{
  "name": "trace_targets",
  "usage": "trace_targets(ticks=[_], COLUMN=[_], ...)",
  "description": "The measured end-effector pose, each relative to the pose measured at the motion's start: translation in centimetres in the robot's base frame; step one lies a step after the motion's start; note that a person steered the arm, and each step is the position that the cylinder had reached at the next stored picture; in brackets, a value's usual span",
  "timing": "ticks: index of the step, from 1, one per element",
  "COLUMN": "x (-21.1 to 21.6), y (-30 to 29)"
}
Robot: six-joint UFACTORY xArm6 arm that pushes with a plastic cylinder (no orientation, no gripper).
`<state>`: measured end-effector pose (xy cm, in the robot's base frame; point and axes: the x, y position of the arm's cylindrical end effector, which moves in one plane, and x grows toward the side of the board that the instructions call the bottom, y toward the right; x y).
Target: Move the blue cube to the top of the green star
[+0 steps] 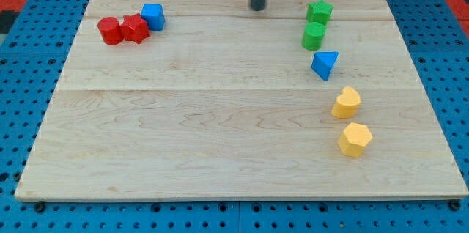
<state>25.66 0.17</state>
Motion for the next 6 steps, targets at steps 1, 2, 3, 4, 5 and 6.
trace_targets(ticks=[1,2,3,4,5,6], x=[9.8,13.5,10.1,6.1,3.4,1.2], y=[-1.7,-14.1,-22.8,-23.0,-16.0,-11.6])
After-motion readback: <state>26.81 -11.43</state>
